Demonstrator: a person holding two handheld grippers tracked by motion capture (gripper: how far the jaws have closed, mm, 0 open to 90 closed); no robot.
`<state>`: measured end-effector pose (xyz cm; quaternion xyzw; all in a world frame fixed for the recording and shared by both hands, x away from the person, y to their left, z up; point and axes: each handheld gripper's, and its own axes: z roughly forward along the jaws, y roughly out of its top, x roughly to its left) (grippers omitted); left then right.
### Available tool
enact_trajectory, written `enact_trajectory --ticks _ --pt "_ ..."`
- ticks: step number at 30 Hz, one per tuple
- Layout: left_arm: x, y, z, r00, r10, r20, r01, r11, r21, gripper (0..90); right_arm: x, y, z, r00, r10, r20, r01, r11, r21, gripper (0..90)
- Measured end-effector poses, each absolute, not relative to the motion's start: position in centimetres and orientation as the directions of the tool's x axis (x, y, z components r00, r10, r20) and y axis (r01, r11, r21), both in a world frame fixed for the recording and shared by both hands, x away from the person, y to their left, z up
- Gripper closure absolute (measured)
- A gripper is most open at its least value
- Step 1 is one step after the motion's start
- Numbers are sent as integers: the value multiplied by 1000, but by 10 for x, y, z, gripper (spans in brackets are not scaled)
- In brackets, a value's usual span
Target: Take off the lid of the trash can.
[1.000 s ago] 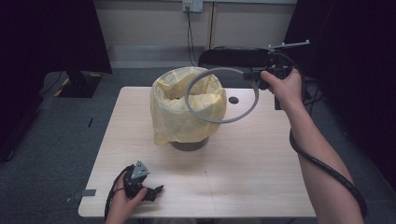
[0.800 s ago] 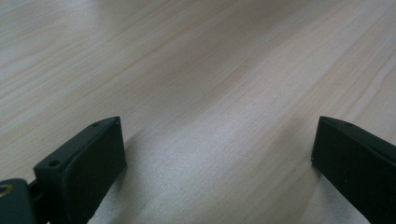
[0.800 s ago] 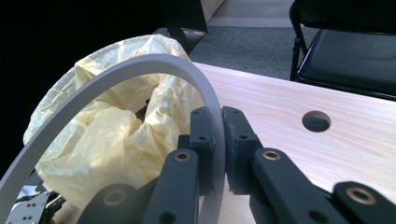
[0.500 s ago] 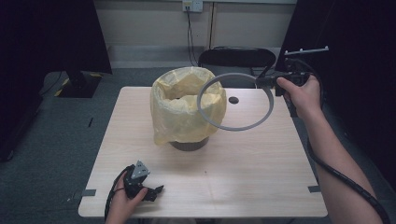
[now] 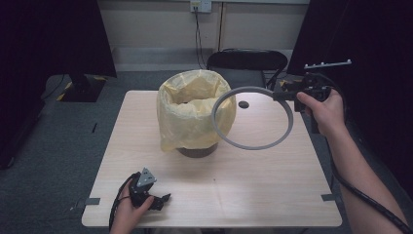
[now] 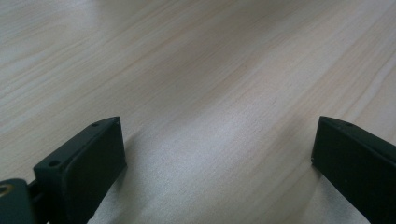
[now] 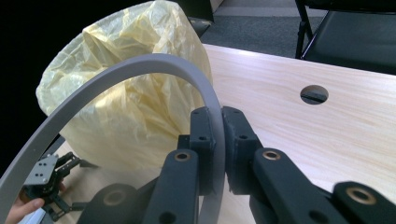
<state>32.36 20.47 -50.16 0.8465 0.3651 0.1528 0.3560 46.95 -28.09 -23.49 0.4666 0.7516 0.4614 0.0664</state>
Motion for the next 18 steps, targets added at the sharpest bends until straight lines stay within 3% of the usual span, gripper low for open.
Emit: enact_trajectory --ticks 18 --pt "324 205 -502 685 728 -4 511 -477 715 20 451 -304 -257 -558 759 335 654 155 740 834"
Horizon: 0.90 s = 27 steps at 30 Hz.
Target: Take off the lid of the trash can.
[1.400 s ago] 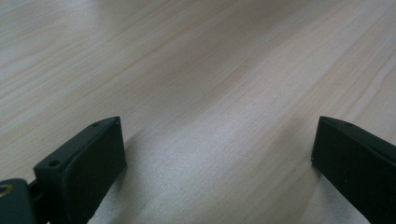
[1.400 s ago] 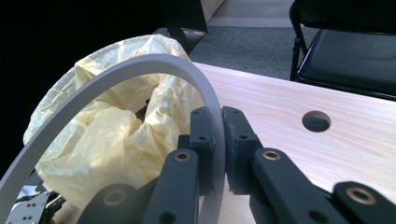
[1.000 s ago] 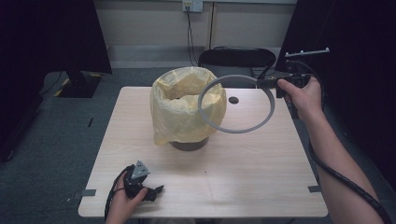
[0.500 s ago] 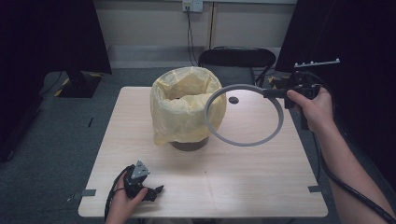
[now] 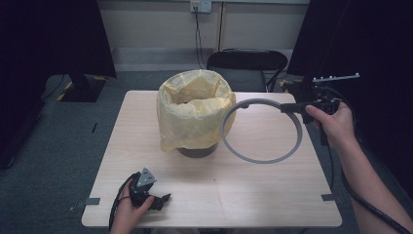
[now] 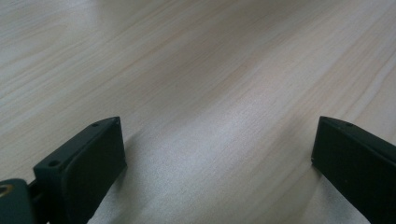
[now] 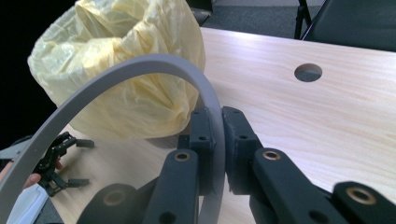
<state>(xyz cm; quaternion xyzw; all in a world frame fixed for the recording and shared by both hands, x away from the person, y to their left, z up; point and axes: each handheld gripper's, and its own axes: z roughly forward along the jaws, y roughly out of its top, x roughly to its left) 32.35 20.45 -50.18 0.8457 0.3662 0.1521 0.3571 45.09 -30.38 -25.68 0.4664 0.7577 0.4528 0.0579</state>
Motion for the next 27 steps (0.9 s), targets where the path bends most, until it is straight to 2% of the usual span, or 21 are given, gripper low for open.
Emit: enact_trajectory --ticks 27 --pt "324 205 -502 687 727 -2 510 -480 714 20 453 -313 -319 -530 764 368 695 143 705 834"
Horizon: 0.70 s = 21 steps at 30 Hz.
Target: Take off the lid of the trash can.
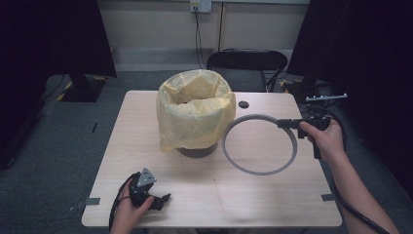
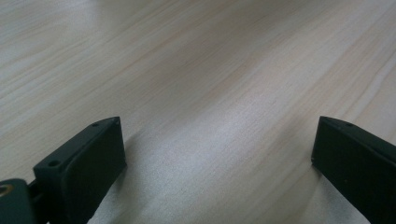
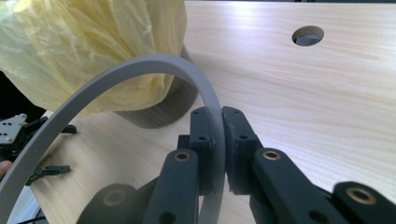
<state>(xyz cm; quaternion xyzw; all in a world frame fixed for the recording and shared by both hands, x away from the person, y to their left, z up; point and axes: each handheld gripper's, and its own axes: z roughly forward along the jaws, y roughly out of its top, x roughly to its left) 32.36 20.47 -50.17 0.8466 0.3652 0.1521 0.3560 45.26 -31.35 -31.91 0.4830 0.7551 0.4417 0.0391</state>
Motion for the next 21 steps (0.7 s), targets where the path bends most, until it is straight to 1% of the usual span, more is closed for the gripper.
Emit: enact_trajectory --ticks 9,21 --pt "324 205 -502 687 727 -2 510 -480 714 20 454 -314 -342 -514 765 389 718 135 683 834" --pt "324 205 -502 687 727 -2 510 -480 714 20 455 -318 -367 -506 771 387 729 142 669 834"
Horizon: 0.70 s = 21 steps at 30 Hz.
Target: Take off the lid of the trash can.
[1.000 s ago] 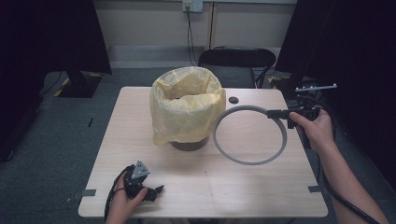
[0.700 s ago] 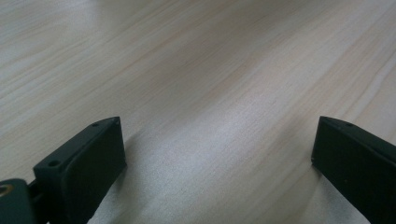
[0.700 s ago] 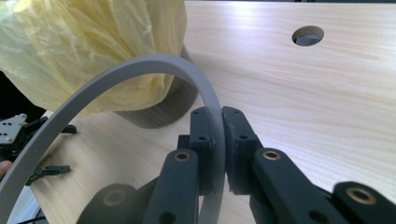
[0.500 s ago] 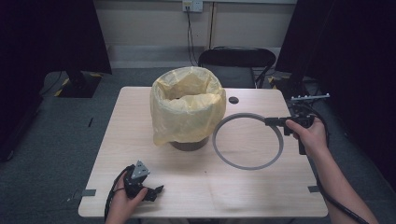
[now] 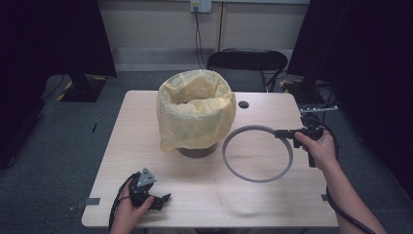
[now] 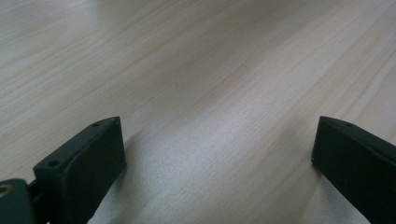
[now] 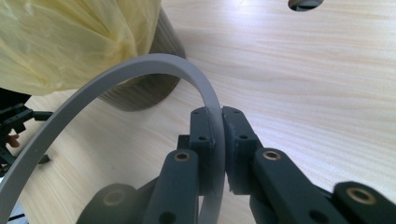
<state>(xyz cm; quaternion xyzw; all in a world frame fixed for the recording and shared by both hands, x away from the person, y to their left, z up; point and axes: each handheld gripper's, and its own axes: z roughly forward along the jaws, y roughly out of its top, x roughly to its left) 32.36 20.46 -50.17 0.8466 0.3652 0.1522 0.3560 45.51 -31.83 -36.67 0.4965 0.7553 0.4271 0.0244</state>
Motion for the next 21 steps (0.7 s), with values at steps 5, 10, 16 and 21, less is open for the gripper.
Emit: enact_trajectory --ticks 5,10,16,21 --pt "324 205 -502 687 727 -2 510 -480 714 20 456 -320 -377 -500 780 376 734 151 662 833" --pt "324 205 -502 687 727 -2 510 -480 714 20 456 -321 -386 -492 788 370 738 153 657 833" --pt "324 205 -502 687 727 -2 510 -480 714 20 456 -322 -396 -484 790 375 744 147 651 833" --pt "324 205 -502 687 727 -2 510 -480 714 20 455 -323 -405 -483 794 369 746 152 649 833"
